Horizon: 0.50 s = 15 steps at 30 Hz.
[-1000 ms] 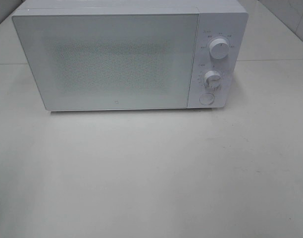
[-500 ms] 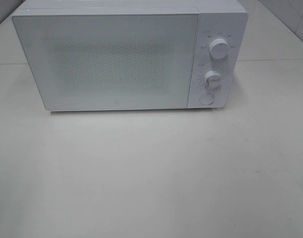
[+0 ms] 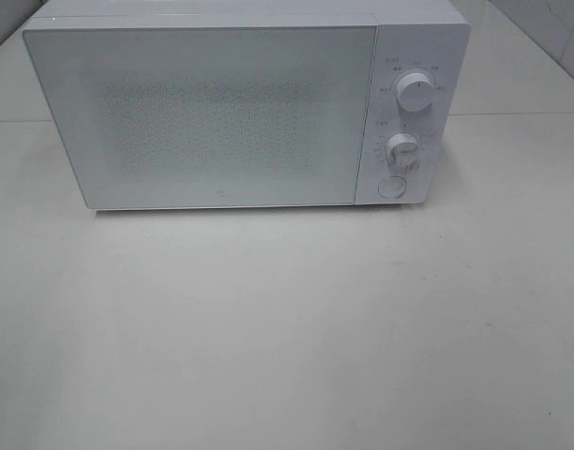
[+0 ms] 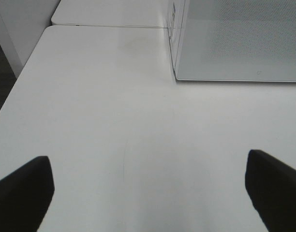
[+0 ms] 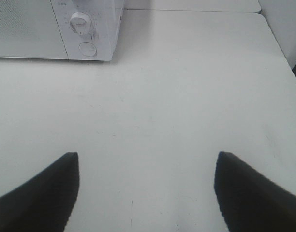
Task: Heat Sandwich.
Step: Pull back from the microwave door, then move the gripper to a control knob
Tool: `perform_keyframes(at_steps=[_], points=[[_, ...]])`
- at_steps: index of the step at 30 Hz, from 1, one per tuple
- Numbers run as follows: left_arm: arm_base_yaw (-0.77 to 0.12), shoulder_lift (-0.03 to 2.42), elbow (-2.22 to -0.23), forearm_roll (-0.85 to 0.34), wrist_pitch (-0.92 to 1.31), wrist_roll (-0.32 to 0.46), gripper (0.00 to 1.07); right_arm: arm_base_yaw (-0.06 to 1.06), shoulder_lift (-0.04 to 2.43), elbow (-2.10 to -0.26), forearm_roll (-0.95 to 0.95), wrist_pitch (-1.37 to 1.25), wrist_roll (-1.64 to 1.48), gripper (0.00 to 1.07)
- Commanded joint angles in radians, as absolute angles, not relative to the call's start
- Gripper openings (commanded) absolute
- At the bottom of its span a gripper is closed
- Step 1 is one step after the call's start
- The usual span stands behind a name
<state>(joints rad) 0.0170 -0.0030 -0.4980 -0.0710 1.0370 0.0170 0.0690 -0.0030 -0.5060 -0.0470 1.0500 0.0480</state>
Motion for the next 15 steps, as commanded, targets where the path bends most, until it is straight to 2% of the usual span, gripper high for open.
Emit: perform_keyframes(at_steps=[1,15], points=[[0.02,-0.029,-0.496,-0.07,1.034,0.013,1.01,0.064,-0.029,-0.504,-0.047,1.041,0.041,0.75],[0.02,-0.029,-0.496,-0.07,1.034,0.013,1.01,0.064,-0.029,-0.504,-0.047,1.041,0.041,0.75]])
